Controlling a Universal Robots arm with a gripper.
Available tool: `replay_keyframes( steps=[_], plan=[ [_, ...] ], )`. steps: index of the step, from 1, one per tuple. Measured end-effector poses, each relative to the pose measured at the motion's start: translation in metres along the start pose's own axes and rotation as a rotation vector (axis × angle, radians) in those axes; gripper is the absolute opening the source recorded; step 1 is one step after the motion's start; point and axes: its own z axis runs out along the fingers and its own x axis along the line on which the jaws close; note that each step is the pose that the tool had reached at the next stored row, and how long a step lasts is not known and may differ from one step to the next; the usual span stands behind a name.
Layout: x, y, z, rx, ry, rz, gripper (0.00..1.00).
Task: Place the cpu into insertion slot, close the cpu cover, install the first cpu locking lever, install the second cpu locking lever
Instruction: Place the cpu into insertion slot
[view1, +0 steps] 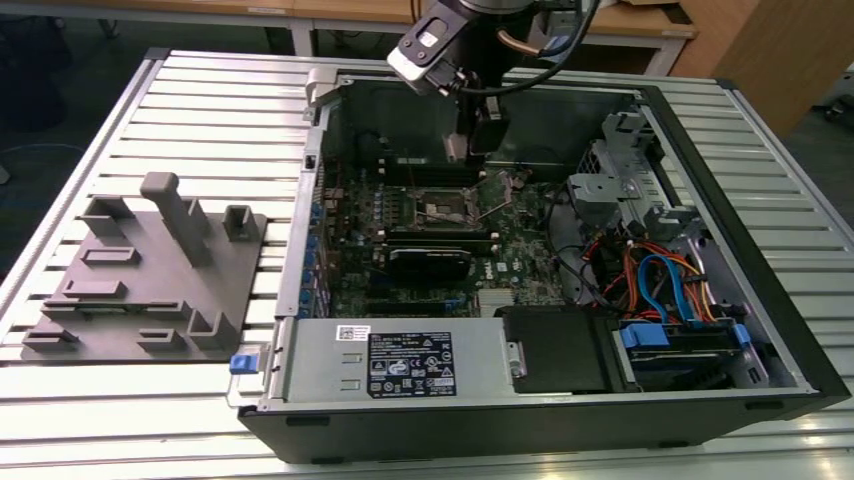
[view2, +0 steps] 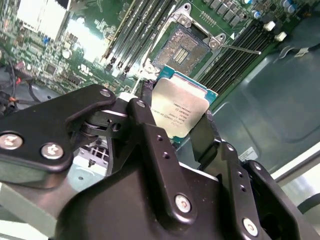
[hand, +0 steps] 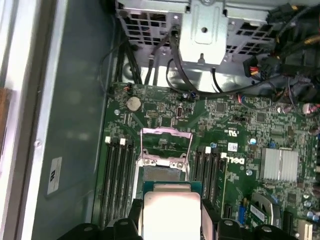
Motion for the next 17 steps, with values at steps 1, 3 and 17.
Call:
replay_keyframes(
  steps=[1,3,17],
  plan=[
    [0.0001,-0.0001,0.0012,-0.0004,-0.0006,0.013,0.54],
    [0.0007,-0.0001,0.0034,-0.0009,-0.0012,0.028,0.54],
    [0.0020,-0.0002,0.0085,-0.0009,-0.0015,0.033,0.54]
  ],
)
